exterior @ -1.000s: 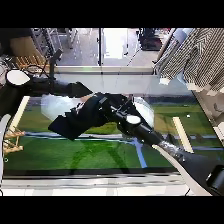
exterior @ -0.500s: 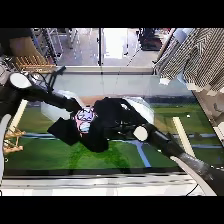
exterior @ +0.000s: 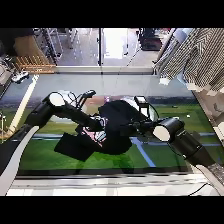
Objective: Fold the clothes and pants, and hang the long-sleeved shirts on hangers.
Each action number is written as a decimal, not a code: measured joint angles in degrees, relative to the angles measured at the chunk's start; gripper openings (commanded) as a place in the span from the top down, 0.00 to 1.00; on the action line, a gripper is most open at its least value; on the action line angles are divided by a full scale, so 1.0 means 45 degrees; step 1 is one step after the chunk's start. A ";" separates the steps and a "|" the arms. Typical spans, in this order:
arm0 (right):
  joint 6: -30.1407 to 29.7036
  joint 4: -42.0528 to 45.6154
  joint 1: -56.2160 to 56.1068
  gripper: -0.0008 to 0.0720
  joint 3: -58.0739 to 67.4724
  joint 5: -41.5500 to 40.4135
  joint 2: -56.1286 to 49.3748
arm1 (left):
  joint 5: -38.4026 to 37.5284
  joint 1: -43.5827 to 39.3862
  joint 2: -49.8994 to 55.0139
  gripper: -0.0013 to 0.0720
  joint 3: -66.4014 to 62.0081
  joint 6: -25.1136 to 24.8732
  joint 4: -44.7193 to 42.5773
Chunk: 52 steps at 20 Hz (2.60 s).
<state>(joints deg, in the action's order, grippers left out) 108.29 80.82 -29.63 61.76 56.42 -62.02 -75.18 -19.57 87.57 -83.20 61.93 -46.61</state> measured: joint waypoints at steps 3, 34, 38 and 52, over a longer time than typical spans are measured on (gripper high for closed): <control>0.0034 0.0151 0.0029 0.97 0.0068 0.0199 0.0083 | 0.0267 -0.0287 0.0083 0.12 0.0092 0.0170 0.0544; -0.0724 0.3016 0.0219 0.97 0.7111 0.6295 -0.0602 | 0.0015 0.3735 -0.0345 0.60 -0.2249 0.1175 0.3793; -0.0510 0.2244 -0.0131 0.97 0.7140 0.5129 -0.2123 | -0.0146 0.4289 -0.0408 0.20 -0.2001 0.0423 0.4133; -0.0602 0.2084 -0.1180 0.96 0.7150 0.3774 -0.4022 | -0.1506 1.6145 -0.2288 0.42 -0.1030 0.2866 -0.4488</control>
<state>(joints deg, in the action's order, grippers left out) 105.58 90.19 -34.94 93.93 73.41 -80.12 -81.95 53.08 77.28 -87.83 74.83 -66.81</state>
